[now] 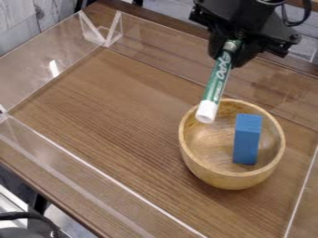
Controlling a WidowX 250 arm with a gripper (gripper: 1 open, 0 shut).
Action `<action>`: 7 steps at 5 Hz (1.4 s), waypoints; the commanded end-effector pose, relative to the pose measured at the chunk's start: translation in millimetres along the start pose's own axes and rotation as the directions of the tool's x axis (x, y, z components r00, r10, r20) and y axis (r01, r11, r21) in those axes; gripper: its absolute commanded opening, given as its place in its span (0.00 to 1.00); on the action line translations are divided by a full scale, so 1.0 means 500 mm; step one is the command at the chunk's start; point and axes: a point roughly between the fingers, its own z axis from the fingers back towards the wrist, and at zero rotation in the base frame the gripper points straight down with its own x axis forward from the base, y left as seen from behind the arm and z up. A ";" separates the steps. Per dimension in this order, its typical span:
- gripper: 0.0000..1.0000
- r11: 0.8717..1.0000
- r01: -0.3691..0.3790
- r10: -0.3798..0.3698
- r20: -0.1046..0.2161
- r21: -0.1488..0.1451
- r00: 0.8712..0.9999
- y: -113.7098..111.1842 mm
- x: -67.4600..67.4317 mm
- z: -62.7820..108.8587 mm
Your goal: Put the green marker in the brown bowl
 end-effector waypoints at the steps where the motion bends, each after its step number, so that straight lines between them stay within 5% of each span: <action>1: 0.00 1.000 0.006 -0.006 0.029 -0.015 1.000 -0.013 -0.023 0.044; 3: 0.00 1.000 0.005 -0.004 0.039 -0.022 0.999 -0.038 -0.071 0.075; 7: 0.00 1.000 0.013 -0.012 0.038 -0.028 0.999 -0.040 -0.112 0.116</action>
